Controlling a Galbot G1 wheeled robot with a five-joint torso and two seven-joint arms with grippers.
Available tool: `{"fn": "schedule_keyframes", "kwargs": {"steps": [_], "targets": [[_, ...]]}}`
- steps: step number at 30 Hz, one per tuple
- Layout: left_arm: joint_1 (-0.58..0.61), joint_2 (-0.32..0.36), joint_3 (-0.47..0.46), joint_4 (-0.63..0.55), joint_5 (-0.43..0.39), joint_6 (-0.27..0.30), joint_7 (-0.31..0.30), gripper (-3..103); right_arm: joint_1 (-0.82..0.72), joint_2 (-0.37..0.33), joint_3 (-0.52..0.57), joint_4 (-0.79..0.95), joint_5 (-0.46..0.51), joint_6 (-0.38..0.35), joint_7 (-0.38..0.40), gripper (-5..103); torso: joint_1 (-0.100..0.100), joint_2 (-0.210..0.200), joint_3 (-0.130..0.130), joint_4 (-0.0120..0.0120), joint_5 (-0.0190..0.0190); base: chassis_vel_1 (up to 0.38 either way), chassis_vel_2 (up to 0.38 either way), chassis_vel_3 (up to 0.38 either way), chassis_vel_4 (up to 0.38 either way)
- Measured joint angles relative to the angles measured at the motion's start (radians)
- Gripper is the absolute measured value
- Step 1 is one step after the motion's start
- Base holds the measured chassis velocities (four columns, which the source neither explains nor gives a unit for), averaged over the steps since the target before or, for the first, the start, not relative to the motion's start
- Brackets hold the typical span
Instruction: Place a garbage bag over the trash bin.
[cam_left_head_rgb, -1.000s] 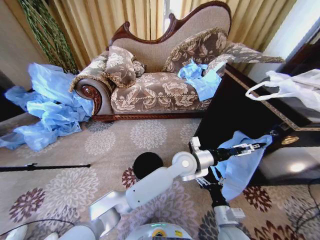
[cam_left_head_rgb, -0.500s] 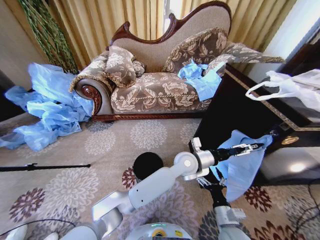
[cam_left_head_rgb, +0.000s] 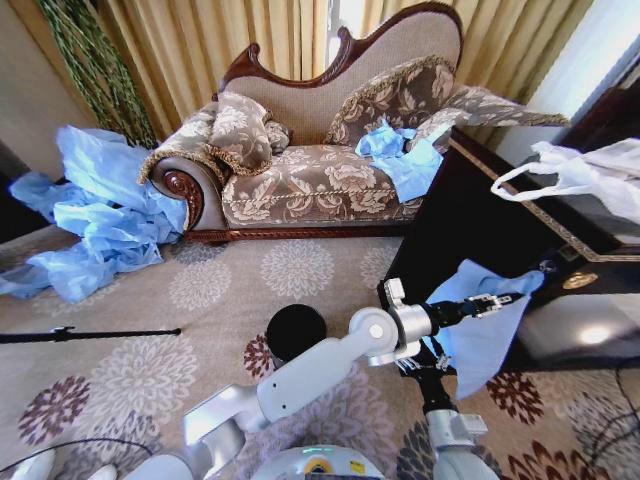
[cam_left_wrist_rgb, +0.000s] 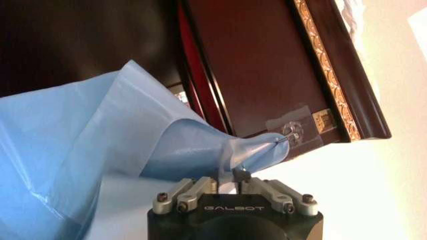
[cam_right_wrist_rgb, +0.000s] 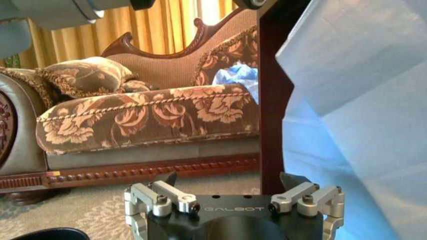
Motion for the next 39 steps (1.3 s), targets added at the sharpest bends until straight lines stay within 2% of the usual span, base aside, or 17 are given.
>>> {"fn": "schedule_keyframes", "kwargs": {"steps": [2,3,5,14,16,19,20,23,29,35,39], "targets": [[0.004,0.001,0.0,-0.001,0.002,0.0,0.0,9,0.001,-0.001,-0.001,-0.002,0.0,0.0,0.0,100,0.0,0.0,0.0,-0.0001,0.0,0.0,0.0,0.0,0.0],[0.004,0.001,0.0,-0.001,0.002,0.0,0.0,9,0.001,-0.001,-0.001,-0.002,0.0,0.0,0.0,100,0.0,0.0,0.0,-0.0001,0.0,0.0,0.0,0.0,0.0],[0.007,0.001,0.0,-0.002,0.005,0.0,0.0,2,0.003,-0.001,-0.001,-0.005,0.0,0.0,0.0,100,0.0,0.0,0.0,0.0,0.0,0.0,0.0,0.0,0.0],[0.021,0.001,-0.011,-0.007,0.023,-0.005,-0.004,0,0.003,-0.002,-0.007,-0.012,-0.007,0.001,0.0,100,0.0,0.0,0.0,0.0,0.0,0.0,0.0,0.0,0.0],[0.026,0.006,-0.014,-0.018,0.028,-0.005,-0.014,0,0.003,-0.004,-0.007,-0.012,-0.007,0.002,0.0,100,0.0,0.0,0.0,-0.0001,0.0,0.0,0.0,0.0,0.0],[0.041,0.032,-0.023,-0.043,0.054,0.009,-0.073,0,0.0,-0.009,-0.007,-0.013,-0.007,0.003,0.001,100,0.0,0.0,0.0,0.0001,-0.0001,0.0,0.0,0.0,0.0],[0.041,0.032,-0.023,-0.043,0.054,0.009,-0.073,0,0.0,-0.009,-0.007,-0.013,-0.007,0.003,0.001,100,0.0,0.0,0.0,0.0001,-0.0001,0.0,0.0,0.0,0.0],[0.056,0.081,-0.029,-0.078,0.06,0.022,-0.115,0,-0.007,-0.015,0.0,-0.009,0.009,-0.003,-0.001,100,0.0,0.0,0.0,0.0,-0.0001,0.0,0.0,0.0,0.0],[0.08,0.153,-0.042,-0.129,0.058,0.035,-0.13,0,-0.032,-0.025,-0.005,-0.01,0.022,-0.001,-0.027,100,0.0,0.0,0.0,0.0,-0.0003,0.0,0.0,0.0,0.0],[0.14,0.258,-0.073,-0.201,0.056,0.055,-0.148,0,-0.079,-0.038,-0.054,-0.033,-0.013,0.051,-0.061,100,0.0,0.0,0.0,0.0,-0.0004,0.0,0.0,0.0,0.0],[0.166,0.295,-0.096,-0.223,0.057,0.066,-0.149,0,-0.101,-0.037,-0.089,-0.044,-0.032,0.074,-0.083,100,0.0,0.0,0.0,0.0,-0.0004,0.0,0.0,0.0,0.0]]}}
